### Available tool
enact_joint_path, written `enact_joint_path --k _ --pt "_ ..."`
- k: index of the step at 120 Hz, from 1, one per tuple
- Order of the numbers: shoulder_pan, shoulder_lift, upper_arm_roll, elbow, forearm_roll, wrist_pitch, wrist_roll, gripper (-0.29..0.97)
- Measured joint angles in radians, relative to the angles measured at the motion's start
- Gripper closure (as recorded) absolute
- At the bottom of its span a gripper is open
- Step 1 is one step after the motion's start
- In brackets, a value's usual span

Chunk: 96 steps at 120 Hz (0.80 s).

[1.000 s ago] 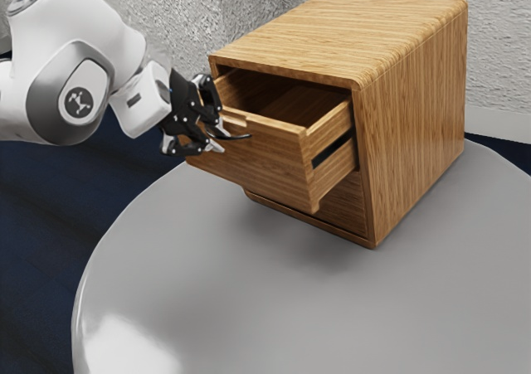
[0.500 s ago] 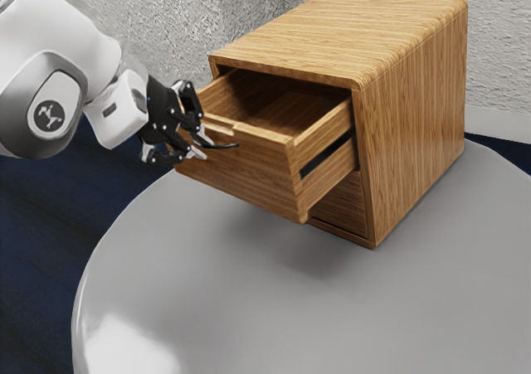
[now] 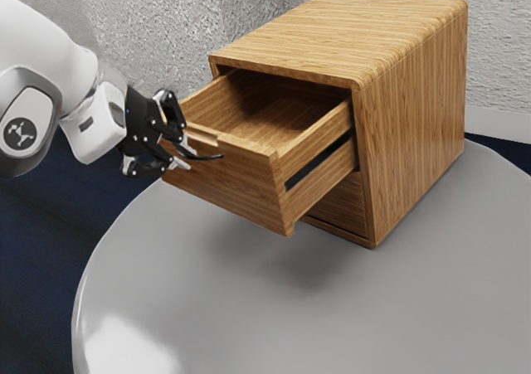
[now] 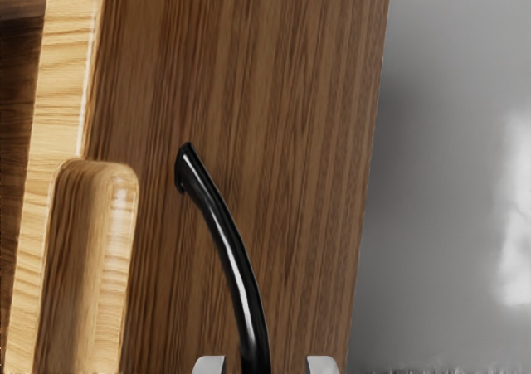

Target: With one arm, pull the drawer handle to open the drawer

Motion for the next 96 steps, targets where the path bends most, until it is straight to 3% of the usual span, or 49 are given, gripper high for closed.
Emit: enact_joint_path --k 77,85,96 --pt "0.003 -0.089 -0.002 -0.074 0.013 0.004 -0.017 0.64" --pt "0.002 -0.128 -0.012 -0.041 0.028 -0.021 -0.017 0.56" --pt "0.002 -0.137 -0.001 0.153 0.042 -0.157 -0.017 0.38"
